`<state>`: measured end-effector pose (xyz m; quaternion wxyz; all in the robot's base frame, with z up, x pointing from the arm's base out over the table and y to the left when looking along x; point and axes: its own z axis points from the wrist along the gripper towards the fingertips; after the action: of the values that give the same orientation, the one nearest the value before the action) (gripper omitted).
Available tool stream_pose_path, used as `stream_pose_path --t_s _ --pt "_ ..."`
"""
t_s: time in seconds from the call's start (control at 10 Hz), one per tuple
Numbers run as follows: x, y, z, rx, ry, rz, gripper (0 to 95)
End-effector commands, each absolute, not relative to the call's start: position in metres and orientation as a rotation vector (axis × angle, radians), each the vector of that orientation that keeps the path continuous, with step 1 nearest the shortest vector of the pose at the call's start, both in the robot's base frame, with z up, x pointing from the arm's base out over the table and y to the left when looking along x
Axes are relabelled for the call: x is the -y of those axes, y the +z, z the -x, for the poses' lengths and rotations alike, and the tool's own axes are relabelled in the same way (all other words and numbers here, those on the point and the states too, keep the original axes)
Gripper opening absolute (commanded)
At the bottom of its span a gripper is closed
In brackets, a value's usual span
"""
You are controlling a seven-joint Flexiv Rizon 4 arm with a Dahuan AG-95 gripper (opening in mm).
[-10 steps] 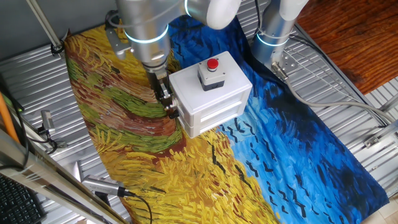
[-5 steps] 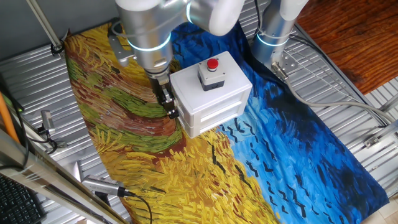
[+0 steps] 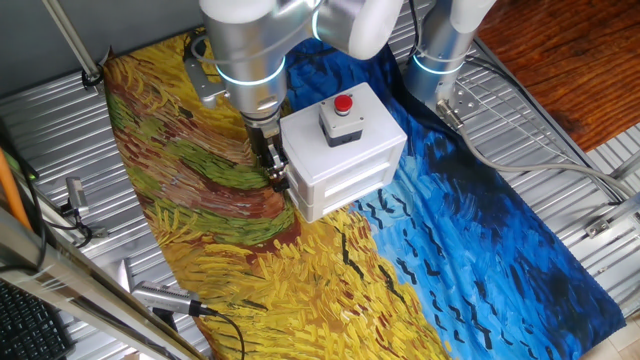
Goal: Take something out of a drawer
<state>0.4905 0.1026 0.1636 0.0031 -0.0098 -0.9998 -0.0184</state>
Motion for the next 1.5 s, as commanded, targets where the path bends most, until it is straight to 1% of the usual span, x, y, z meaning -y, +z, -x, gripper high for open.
stream_pose_path --t_s 0.1,0.2,0.5,1.1,1.2,1.3,1.4,1.5 --pt "-0.103 0.163 -0.491 3.132 -0.07 0.031 19.0" --pt "-0.103 0.164 -0.492 3.13 -0.072 0.024 38.0" --pt "-0.103 0.167 -0.491 3.129 -0.089 0.025 38.0" --pt "-0.103 0.16 -0.484 3.129 -0.09 0.033 38.0" --pt "-0.103 0.158 -0.484 3.13 -0.087 0.032 19.0" --pt "-0.103 0.157 -0.484 3.13 -0.087 0.028 19.0" --pt "-0.103 0.157 -0.483 3.13 -0.087 0.024 0.0" --pt "-0.103 0.156 -0.484 3.129 -0.068 0.01 0.0"
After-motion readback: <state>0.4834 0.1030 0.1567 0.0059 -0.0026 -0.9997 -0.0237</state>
